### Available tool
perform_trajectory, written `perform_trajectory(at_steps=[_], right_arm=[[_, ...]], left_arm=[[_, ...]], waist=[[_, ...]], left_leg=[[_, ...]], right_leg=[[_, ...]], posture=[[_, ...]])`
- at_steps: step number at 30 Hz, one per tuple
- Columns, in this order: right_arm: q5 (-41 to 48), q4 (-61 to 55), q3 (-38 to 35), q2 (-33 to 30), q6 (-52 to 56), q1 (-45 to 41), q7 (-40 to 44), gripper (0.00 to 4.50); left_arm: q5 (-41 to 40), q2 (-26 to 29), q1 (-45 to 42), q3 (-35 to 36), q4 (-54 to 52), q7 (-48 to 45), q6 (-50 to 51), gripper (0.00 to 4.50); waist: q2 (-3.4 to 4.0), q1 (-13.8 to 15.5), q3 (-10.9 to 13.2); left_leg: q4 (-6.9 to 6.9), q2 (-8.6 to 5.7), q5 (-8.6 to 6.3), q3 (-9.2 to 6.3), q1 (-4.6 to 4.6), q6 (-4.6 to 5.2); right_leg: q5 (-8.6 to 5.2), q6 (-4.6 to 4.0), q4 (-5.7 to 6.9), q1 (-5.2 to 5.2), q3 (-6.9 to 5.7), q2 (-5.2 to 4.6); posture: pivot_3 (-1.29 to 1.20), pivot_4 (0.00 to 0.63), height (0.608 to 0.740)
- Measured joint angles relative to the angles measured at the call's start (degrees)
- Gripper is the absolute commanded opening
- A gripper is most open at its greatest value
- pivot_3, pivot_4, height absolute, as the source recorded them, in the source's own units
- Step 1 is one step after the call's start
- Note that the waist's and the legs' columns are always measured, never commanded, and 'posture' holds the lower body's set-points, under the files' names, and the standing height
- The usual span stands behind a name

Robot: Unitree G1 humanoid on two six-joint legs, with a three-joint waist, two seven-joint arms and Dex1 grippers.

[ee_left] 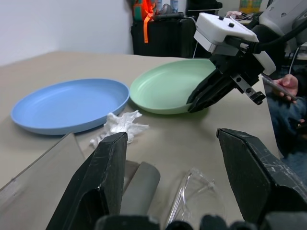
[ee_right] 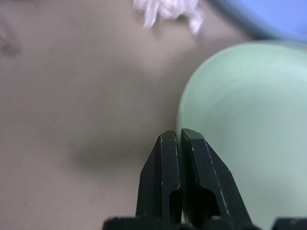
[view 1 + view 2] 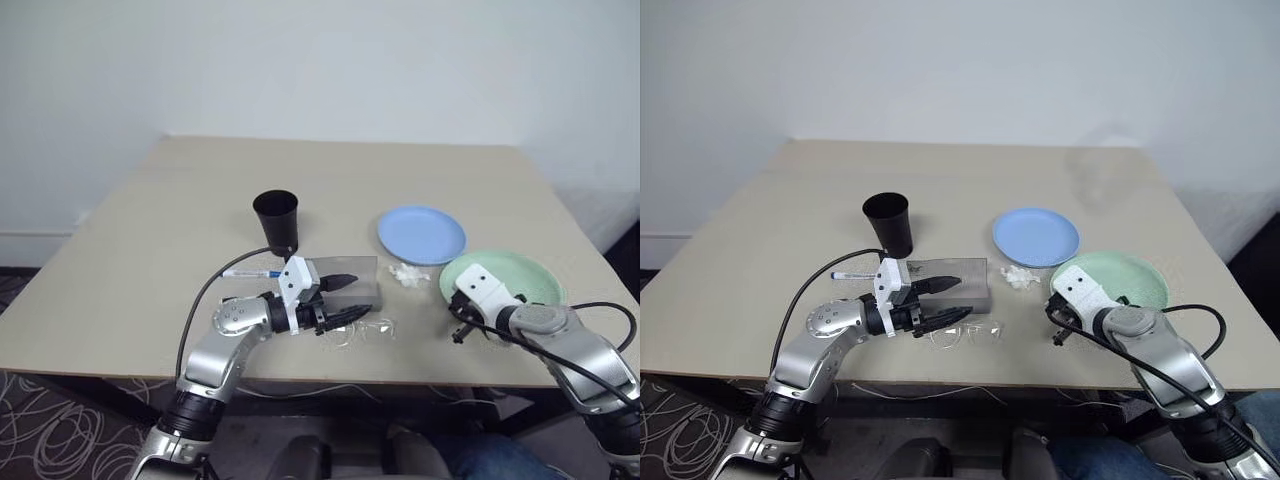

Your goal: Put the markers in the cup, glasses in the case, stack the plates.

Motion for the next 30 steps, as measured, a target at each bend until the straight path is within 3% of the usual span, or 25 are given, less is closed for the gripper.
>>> perform_trajectory(at_steps=[21,30], right_arm=[[-8.02,14.76,-1.39,2.59,-2.66,-4.20,-9.64,0.09],[-9.38,25.91,-1.01,4.03,-24.87,-13.99,-6.86,0.09]], left_arm=[[0.06,0.10,0.33,0.00,-0.01,0.56,-0.01,3.14],[0.09,0.10,-0.08,0.02,0.01,0.50,-0.06,3.14]], waist=[[0.01,0.17,0.00],[0.08,-0.24,0.03]], left_leg=[[-0.04,-0.07,-0.01,-0.02,-0.19,0.08],[-0.05,-0.07,0.00,0.03,-0.12,0.10]], right_leg=[[-0.01,0.02,-0.04,-0.16,0.01,0.03],[-0.01,0.02,-0.05,-0.11,0.05,0.05]], posture=[[0.00,0.000,0.721],[0.00,0.000,0.721]])
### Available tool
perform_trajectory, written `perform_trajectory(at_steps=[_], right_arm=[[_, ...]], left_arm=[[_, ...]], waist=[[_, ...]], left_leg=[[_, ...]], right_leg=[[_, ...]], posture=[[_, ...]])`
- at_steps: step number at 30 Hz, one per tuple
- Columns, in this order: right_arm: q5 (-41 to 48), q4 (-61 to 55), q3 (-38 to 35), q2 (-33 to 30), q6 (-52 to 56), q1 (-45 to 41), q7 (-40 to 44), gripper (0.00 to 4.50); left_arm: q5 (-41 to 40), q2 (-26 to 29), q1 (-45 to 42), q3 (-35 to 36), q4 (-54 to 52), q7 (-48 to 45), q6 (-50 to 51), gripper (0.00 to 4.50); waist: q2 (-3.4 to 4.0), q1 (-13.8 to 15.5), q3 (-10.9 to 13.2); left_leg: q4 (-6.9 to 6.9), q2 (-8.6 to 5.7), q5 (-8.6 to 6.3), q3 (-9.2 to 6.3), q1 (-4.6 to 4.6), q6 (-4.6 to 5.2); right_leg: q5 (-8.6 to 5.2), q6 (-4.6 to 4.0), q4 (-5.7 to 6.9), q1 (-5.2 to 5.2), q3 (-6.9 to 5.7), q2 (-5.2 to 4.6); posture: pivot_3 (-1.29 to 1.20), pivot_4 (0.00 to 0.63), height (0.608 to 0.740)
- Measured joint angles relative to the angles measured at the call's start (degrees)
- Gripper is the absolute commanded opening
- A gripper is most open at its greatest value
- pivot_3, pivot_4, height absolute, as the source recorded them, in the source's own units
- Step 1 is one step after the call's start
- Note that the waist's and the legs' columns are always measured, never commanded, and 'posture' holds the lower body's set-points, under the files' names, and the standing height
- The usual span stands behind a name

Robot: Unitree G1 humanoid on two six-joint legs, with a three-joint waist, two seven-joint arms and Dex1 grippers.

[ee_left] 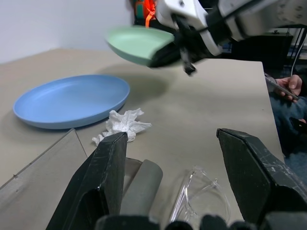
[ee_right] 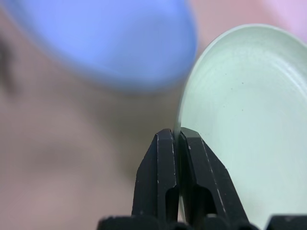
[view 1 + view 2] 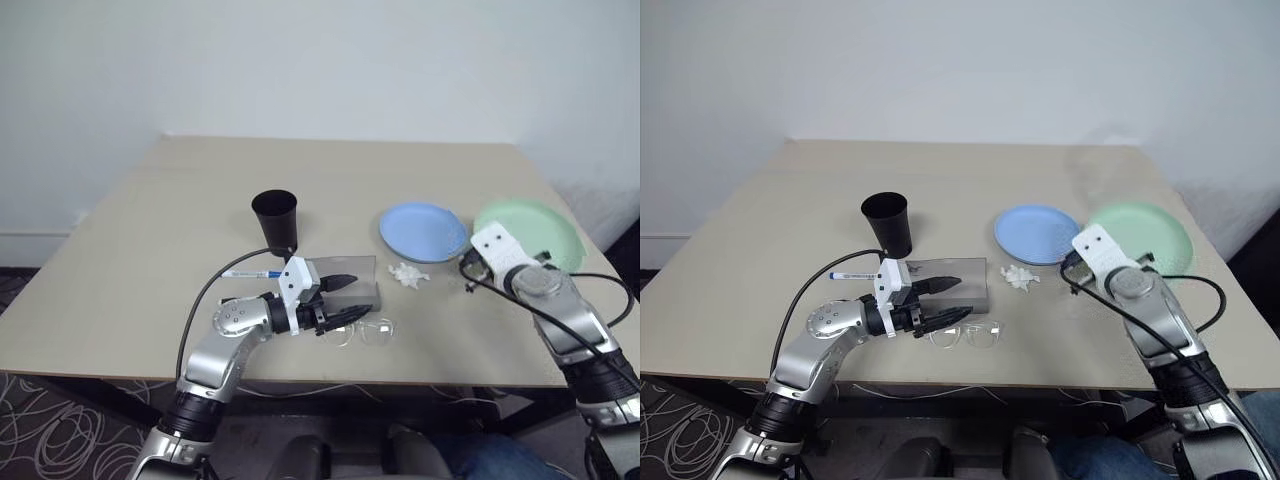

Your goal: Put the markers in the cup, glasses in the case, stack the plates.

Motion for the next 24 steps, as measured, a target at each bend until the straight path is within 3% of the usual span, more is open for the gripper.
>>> perform_trajectory(at_steps=[8,12,16,23,24], right_arm=[[1.06,20.01,4.20,5.68,-24.09,-11.05,15.85,0.09],[0.07,33.62,5.18,9.88,-32.27,-16.45,18.82,0.09],[-1.33,44.57,5.33,11.88,-39.12,-21.23,19.66,0.99],[-2.58,51.03,4.92,12.39,-46.18,-23.40,20.63,3.40],[-2.76,50.97,4.79,12.39,-46.73,-23.39,20.74,3.40]], left_arm=[[0.02,-0.06,-1.16,0.05,0.88,0.04,-0.28,3.14],[0.13,-0.17,-1.49,0.07,0.96,0.28,-0.68,3.14],[0.17,0.00,-1.35,0.15,0.92,0.92,-0.79,3.14],[0.14,0.17,0.25,0.30,0.47,1.82,-0.78,3.14],[0.14,0.25,0.31,0.30,0.42,1.88,-0.78,3.14]], waist=[[0.00,-0.10,-0.01],[0.02,-0.05,0.00],[0.05,-0.04,-0.01],[0.11,-0.10,-0.01],[0.13,-0.11,-0.02]], left_leg=[[-0.04,-0.01,0.01,0.01,0.06,0.02],[-0.04,-0.01,0.01,0.00,0.06,0.01],[-0.08,-0.02,0.01,-0.01,0.05,0.01],[-0.16,-0.02,0.02,0.00,0.12,-0.01],[-0.16,-0.03,0.03,0.01,0.13,-0.02]], right_leg=[[0.02,0.03,0.01,0.06,0.02,0.05],[0.07,0.08,0.03,0.06,0.04,0.05],[0.09,0.12,0.01,0.04,0.07,0.03],[0.09,0.11,0.06,0.04,0.09,0.05],[0.09,0.11,0.07,0.04,0.10,0.05]], posture=[[0.00,0.000,0.721],[0.00,0.000,0.721],[0.00,0.000,0.721],[0.00,0.000,0.721],[0.00,0.000,0.721]])
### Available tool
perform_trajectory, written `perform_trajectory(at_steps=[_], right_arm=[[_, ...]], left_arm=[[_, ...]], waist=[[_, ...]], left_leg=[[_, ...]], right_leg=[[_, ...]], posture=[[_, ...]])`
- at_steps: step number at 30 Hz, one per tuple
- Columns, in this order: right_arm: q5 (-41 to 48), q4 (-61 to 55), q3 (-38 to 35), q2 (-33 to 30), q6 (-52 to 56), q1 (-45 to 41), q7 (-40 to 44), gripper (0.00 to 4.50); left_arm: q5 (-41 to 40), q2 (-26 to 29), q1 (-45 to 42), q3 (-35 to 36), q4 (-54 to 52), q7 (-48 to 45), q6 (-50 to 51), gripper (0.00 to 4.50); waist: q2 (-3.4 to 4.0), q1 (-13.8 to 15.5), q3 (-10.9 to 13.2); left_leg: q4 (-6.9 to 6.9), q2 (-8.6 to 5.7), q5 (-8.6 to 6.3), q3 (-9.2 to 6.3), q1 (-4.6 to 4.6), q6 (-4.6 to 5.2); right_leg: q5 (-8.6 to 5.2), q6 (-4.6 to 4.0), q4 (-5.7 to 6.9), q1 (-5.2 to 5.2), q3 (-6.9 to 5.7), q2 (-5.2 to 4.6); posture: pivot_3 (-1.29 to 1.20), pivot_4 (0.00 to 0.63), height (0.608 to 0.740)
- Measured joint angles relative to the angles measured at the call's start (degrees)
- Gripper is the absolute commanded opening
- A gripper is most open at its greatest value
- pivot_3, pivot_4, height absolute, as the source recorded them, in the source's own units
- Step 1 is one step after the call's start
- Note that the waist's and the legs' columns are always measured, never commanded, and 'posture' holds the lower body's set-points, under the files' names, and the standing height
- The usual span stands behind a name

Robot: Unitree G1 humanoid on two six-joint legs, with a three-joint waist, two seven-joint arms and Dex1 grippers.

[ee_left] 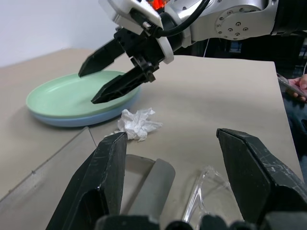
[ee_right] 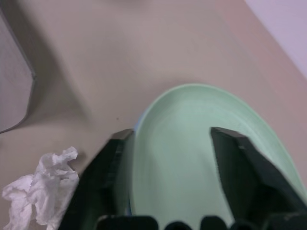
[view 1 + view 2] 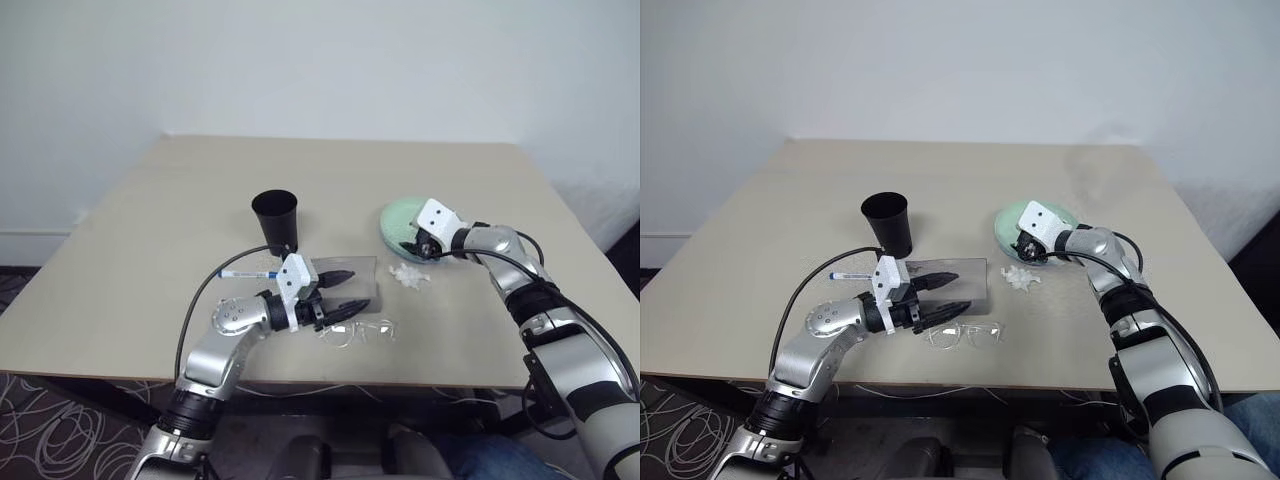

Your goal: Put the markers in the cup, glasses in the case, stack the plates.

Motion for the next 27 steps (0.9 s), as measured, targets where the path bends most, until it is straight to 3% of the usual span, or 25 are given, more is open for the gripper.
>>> perform_trajectory(at_steps=[6,15,19,27], right_arm=[[5.39,-9.35,-5.06,-1.78,0.95,3.71,7.52,3.40],[12.55,-24.94,-7.28,-9.97,9.91,15.38,23.13,3.40],[13.08,-30.22,-7.64,-10.11,12.87,18.07,23.26,3.40],[12.84,-29.27,-7.74,-5.23,16.30,18.68,17.86,3.40]], left_arm=[[-0.12,0.80,-0.19,0.39,-0.22,0.13,0.03,3.14],[-0.10,3.39,-3.12,3.32,3.91,-0.78,-0.96,3.14],[-0.06,4.40,-4.31,4.52,6.82,-1.44,-2.41,3.14],[-0.04,5.18,-4.51,4.79,8.71,-3.03,-3.27,3.14]], waist=[[0.05,0.11,-0.01],[0.12,0.01,-0.01],[0.12,0.08,-0.01],[0.10,0.10,-0.01]], left_leg=[[0.01,0.01,0.00,-0.03,0.01,0.01],[0.05,-0.01,0.00,0.05,0.08,0.01],[0.05,-0.01,0.00,0.03,0.11,-0.01],[0.09,-0.01,0.00,0.07,0.06,0.00]], right_leg=[[0.00,0.02,0.00,0.02,0.00,0.00],[0.00,0.00,0.05,0.05,0.03,0.01],[0.01,-0.02,0.10,0.05,0.02,0.08],[0.01,0.00,0.05,0.04,0.05,0.03]], posture=[[0.00,0.000,0.721],[0.00,0.000,0.721],[0.00,0.000,0.721],[0.00,0.000,0.721]])
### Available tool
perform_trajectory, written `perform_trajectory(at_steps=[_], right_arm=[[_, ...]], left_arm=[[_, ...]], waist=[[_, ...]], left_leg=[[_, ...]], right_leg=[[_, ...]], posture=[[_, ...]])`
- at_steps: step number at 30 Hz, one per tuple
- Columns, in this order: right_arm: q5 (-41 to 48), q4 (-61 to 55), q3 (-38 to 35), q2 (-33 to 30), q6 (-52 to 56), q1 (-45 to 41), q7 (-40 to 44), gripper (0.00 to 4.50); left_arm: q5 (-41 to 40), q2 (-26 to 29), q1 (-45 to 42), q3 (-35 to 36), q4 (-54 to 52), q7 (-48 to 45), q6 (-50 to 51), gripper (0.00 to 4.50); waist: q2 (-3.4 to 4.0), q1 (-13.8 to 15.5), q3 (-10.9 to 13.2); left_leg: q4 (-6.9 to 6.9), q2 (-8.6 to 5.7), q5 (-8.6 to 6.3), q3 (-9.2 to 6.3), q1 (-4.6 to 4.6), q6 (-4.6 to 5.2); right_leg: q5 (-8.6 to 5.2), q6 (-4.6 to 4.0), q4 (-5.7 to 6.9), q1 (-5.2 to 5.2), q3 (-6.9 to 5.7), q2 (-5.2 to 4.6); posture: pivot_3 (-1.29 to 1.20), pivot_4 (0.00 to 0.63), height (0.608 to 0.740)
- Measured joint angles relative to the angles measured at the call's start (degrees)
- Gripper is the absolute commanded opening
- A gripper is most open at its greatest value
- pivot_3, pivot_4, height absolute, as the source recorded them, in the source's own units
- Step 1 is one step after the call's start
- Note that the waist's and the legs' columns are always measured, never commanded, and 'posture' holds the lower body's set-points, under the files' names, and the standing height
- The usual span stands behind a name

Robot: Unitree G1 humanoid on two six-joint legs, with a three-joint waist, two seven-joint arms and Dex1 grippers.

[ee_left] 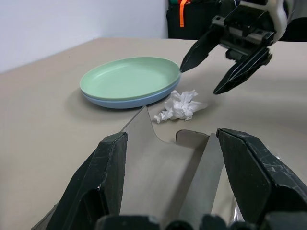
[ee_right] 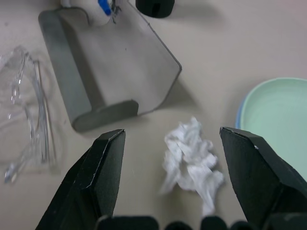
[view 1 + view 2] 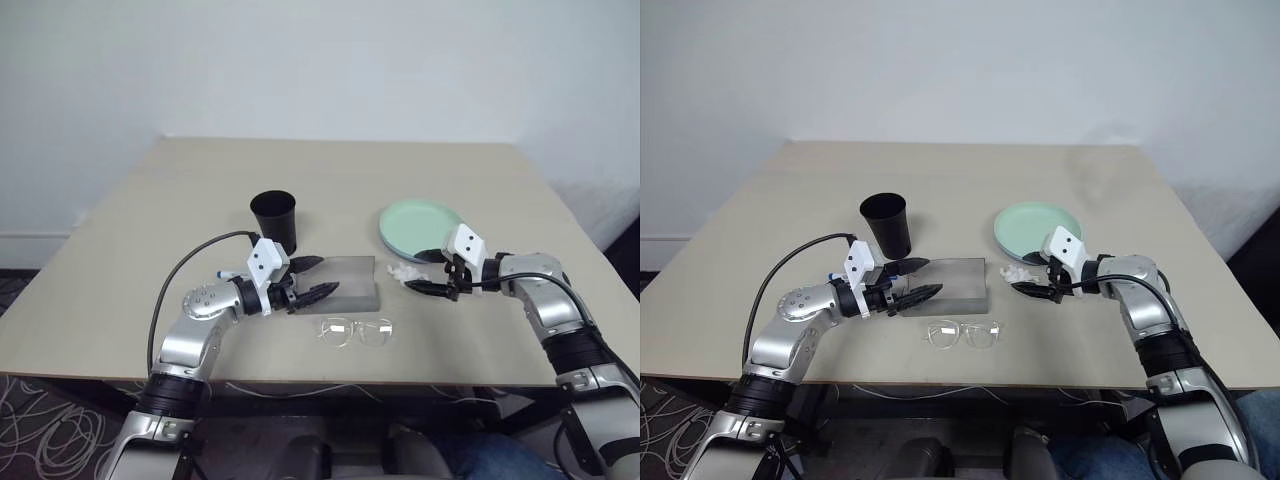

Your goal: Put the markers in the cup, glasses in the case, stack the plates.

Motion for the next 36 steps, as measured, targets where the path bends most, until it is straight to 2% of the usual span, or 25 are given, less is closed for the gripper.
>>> perform_trajectory(at_steps=[12,15,23,29,33,36], right_arm=[[-6.46,13.31,2.18,6.44,-1.01,-3.49,-9.09,3.40],[-6.74,14.79,2.29,6.90,-1.01,-3.51,-9.31,2.80],[-6.45,13.69,1.10,6.87,-1.01,-3.51,-8.87,0.03],[-6.03,11.74,-0.68,6.71,-1.03,-4.53,-10.23,0.03],[-5.65,12.69,-3.73,6.79,-1.35,-9.84,-13.72,0.03],[-6.39,18.43,-4.56,7.37,-3.52,-14.54,-18.11,0.03]], left_arm=[[-0.01,-0.45,1.82,-0.24,-1.98,-0.11,0.80,3.14],[-0.01,-0.46,2.36,-0.25,-2.37,0.06,1.00,3.14],[0.00,-0.74,2.36,-0.27,-2.76,0.24,1.26,3.14],[0.02,-0.99,2.35,-0.41,-2.76,0.22,1.33,3.14],[0.02,-1.07,2.34,-0.52,-2.78,0.19,1.38,3.14],[0.07,-1.20,2.33,-0.64,-2.79,0.20,1.43,3.14]], waist=[[0.01,0.00,0.00],[0.01,-0.01,0.00],[0.02,-0.01,0.00],[0.05,-0.01,0.02],[0.07,-0.13,0.02],[0.07,-0.14,0.01]], left_leg=[[-0.01,-0.02,0.00,-0.01,-0.01,0.00],[0.00,-0.03,0.00,0.00,0.00,0.00],[0.01,-0.03,0.00,-0.01,0.01,0.00],[0.01,-0.03,0.01,0.01,0.01,-0.01],[0.02,-0.04,0.01,0.04,0.04,-0.01],[0.00,-0.07,0.00,0.04,0.06,-0.01]], right_leg=[[0.00,0.00,0.02,-0.02,0.01,0.01],[0.01,-0.01,0.04,-0.02,0.02,0.01],[0.01,0.00,0.05,-0.01,0.02,0.02],[0.01,-0.01,0.07,-0.03,0.03,0.01],[0.02,-0.01,0.10,-0.04,0.06,0.03],[0.01,-0.02,0.10,-0.03,0.06,0.07]], posture=[[0.00,0.000,0.721],[0.00,0.000,0.721],[0.00,0.000,0.721],[0.00,0.000,0.721],[0.00,0.000,0.721],[0.00,0.000,0.721]])
